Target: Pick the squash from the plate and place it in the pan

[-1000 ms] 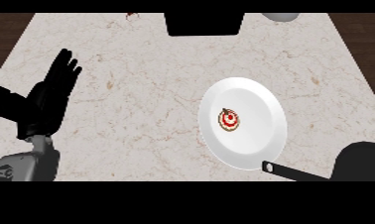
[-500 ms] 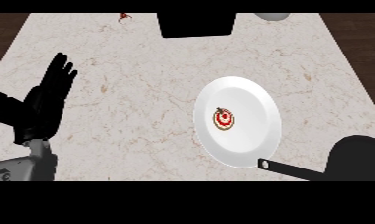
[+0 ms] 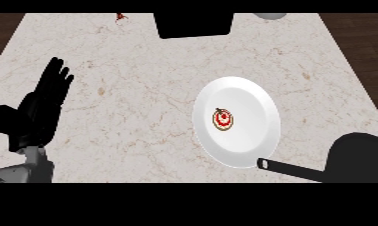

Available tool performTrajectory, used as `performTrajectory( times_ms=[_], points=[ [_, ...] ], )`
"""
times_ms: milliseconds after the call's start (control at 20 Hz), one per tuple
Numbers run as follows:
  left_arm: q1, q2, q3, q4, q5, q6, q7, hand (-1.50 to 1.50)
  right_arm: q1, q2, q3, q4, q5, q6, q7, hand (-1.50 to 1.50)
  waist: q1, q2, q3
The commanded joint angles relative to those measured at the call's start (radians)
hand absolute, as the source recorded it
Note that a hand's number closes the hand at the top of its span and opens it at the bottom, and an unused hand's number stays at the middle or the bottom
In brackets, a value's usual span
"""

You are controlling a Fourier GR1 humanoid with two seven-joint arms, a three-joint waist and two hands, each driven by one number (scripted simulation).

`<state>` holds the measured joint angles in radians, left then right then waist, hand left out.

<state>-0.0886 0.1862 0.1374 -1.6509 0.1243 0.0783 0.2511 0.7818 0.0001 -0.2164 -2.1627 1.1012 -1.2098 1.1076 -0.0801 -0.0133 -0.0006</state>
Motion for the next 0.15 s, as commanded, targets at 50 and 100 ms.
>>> performTrajectory(
  times_ms=[50, 100],
  points=[
    [0.004, 0.030, 0.033, -0.014, 0.014, -0.006, 0.013, 0.00, 0.161, 0.000, 0.169, -0.036, 0.067, -0.227, 0.072, -1.50, -0.004, 0.006, -0.002],
    [0.002, 0.019, 0.021, 0.009, 0.009, -0.015, -0.013, 0.00, 0.181, 0.000, 0.193, -0.028, 0.072, -0.264, 0.087, -1.50, -0.008, 0.009, -0.002]
  ],
)
